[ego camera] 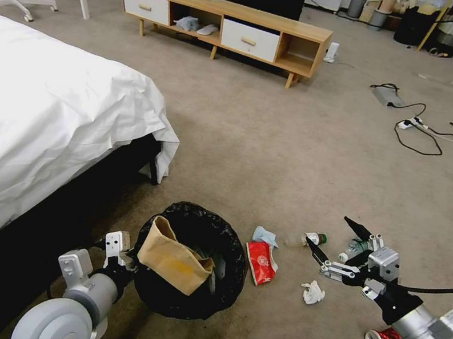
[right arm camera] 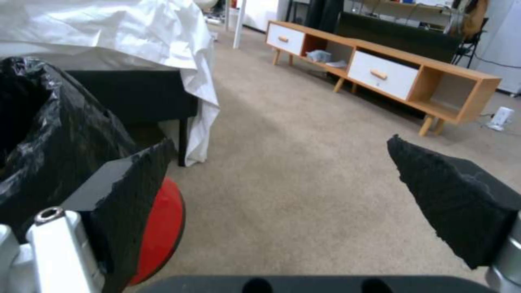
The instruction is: Pick up the trash bin and place the garbage on the floor into it.
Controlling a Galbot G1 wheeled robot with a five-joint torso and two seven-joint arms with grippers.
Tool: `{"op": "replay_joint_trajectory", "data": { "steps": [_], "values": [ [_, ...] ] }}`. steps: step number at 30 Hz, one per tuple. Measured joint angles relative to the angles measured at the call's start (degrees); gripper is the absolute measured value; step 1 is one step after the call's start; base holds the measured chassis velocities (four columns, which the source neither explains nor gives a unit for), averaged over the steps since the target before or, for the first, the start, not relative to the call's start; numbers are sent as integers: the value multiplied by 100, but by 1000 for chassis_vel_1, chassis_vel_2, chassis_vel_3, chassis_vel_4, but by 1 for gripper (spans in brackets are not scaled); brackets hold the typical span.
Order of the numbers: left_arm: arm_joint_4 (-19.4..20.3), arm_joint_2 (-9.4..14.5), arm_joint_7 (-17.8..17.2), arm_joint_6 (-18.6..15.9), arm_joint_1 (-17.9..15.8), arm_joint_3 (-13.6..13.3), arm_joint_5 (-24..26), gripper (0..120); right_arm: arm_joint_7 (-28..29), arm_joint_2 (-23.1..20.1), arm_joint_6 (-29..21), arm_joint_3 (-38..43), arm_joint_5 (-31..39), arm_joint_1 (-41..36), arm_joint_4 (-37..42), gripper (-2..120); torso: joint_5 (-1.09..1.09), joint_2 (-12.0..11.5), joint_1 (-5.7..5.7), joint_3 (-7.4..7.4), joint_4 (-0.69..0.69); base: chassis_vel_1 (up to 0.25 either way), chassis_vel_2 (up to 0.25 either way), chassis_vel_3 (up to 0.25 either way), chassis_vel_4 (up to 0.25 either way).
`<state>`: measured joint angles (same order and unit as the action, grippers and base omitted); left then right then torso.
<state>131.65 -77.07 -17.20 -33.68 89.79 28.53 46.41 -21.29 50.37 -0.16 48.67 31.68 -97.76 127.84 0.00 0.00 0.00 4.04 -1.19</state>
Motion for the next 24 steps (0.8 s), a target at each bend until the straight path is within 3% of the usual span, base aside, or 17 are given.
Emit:
{"op": "replay_joint_trajectory", "data": {
  "steps": [24],
  "values": [
    [2, 19, -23, 20, -49, 48, -52, 0, -44, 38, -21, -114, 176, 249, -79, 100, 1, 0, 0, -1, -2, -4, 3, 2, -5]
  ]
}}
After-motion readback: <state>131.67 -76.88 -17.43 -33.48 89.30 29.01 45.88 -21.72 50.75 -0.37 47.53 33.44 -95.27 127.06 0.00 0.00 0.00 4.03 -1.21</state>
